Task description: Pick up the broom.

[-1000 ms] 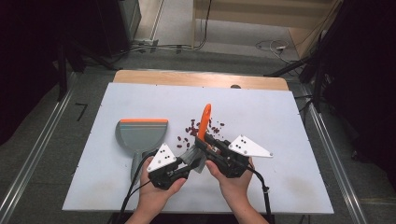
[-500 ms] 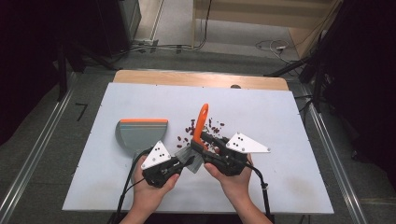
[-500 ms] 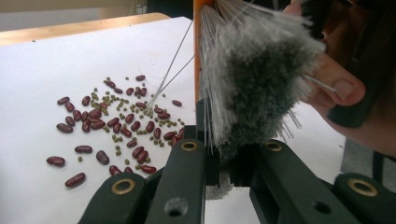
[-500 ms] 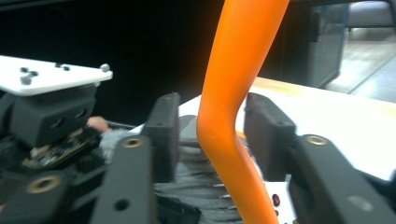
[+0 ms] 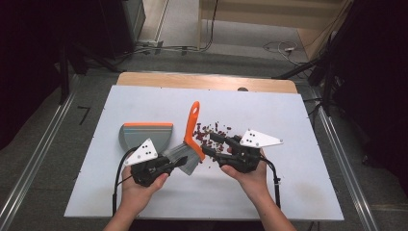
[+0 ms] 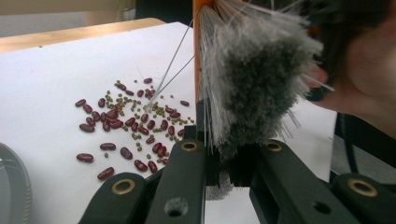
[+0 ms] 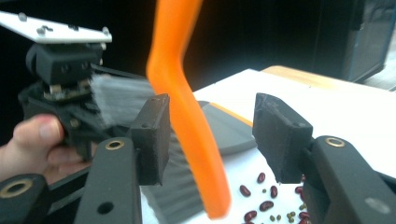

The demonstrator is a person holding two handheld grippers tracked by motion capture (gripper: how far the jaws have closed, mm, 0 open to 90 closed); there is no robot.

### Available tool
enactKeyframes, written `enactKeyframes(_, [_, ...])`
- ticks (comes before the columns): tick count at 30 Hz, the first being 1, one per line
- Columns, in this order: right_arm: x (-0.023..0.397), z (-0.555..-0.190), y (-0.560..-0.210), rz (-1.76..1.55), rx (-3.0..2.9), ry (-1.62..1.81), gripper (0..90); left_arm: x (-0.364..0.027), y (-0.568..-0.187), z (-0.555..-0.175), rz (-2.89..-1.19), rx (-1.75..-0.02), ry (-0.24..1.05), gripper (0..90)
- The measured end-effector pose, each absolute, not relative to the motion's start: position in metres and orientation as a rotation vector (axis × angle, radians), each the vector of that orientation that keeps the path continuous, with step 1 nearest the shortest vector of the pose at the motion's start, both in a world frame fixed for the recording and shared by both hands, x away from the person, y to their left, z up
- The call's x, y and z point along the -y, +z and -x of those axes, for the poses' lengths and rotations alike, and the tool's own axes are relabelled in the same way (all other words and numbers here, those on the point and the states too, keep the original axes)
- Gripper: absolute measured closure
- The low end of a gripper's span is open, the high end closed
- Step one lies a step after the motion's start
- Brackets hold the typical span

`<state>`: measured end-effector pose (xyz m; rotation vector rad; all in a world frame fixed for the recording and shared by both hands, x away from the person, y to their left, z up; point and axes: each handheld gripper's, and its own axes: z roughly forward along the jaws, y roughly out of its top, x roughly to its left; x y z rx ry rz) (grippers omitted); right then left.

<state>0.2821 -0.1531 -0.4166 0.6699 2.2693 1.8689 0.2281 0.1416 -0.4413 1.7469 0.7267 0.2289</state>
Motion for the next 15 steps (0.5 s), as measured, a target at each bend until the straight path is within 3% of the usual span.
enactKeyframes(9, [0.15,-0.285,-0.424,-0.562,-2.462,1.849,44.8,-0.157,-0.436,-0.23,-1.758,-0.596,0.159,86.0])
enactKeyframes(15, [0.147,-0.283,-0.427,-0.454,-2.556,1.908,51.5,-0.156,-0.436,-0.228,-1.758,-0.511,0.101,86.0])
